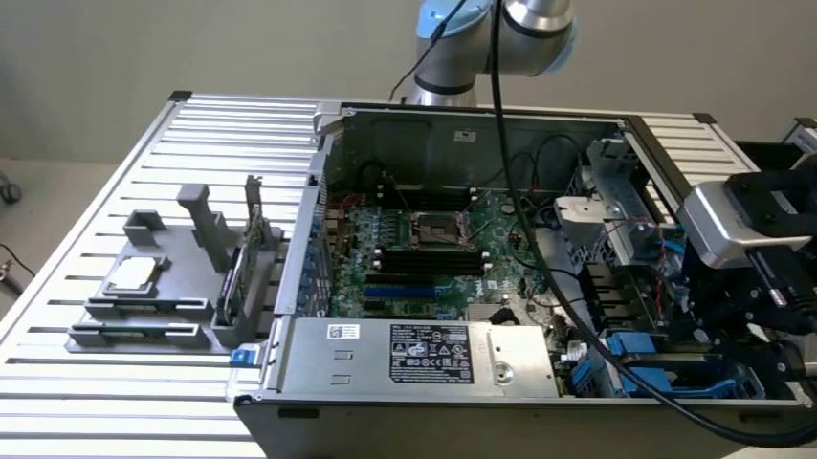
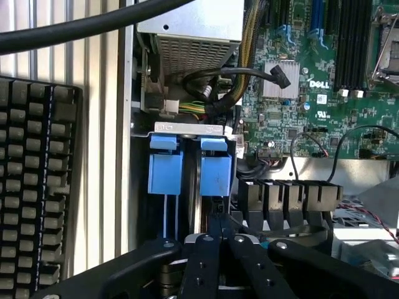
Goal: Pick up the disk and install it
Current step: 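Insert the disk into the insertion slot, then insert the first disk wire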
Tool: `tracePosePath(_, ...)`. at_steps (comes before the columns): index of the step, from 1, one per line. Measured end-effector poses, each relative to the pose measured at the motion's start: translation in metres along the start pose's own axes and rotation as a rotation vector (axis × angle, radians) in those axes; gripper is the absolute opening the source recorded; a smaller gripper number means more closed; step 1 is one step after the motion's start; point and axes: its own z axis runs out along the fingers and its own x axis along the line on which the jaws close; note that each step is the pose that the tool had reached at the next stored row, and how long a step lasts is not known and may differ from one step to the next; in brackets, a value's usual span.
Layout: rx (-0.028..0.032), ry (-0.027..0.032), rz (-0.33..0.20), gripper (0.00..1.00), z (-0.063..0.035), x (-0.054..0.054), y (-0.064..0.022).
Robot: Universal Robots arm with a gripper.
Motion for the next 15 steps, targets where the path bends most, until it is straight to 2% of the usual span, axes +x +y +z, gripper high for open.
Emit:
tracePosePath(5, -0.0009, 0.0005, 0.000, 0.11, -0.0150, -0.002, -0.0001)
tracePosePath(15, -0.0009, -0.0001, 0.000, 0.11, -0.0151, -0.002, -0.0001)
